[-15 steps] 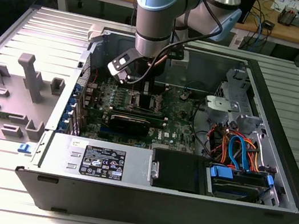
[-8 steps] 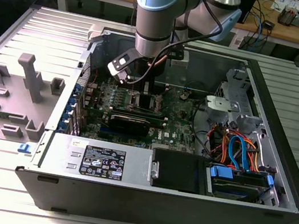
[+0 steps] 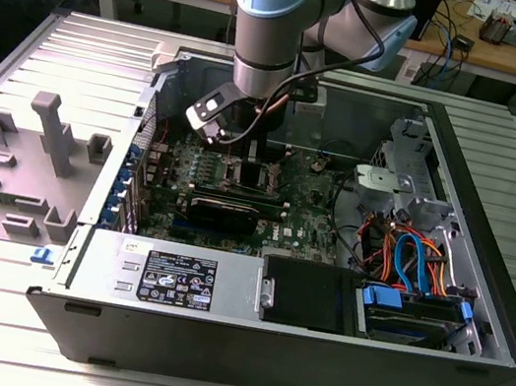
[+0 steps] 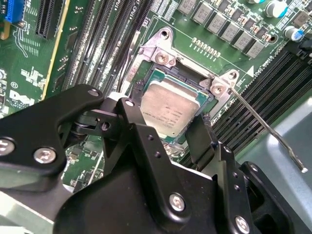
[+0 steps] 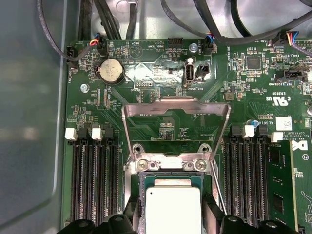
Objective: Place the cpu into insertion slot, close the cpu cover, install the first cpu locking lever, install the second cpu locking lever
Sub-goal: 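Place the cpu into insertion slot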
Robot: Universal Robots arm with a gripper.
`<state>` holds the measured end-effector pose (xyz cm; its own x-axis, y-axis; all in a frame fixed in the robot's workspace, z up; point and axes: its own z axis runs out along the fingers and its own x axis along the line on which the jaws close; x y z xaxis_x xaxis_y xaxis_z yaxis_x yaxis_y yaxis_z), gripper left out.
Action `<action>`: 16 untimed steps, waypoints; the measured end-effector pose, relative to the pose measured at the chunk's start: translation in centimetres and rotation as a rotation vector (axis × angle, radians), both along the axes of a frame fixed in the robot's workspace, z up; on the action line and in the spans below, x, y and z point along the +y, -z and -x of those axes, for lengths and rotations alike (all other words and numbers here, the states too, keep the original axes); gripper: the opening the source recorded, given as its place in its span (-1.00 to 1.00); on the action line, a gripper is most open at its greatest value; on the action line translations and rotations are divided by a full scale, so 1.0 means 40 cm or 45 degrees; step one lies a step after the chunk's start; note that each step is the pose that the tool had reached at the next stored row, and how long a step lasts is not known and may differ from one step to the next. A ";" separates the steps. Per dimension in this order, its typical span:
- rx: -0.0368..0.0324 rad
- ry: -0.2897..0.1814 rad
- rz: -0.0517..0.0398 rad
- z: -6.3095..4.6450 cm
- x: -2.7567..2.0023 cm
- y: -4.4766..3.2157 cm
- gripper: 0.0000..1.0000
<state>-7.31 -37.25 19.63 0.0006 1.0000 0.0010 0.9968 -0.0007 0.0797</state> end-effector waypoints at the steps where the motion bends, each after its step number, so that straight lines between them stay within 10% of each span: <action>1: 0.0000 0.000 0.000 0.000 0.000 0.000 0.22; 16: 0.0014 0.000 0.007 -0.002 0.003 0.001 0.22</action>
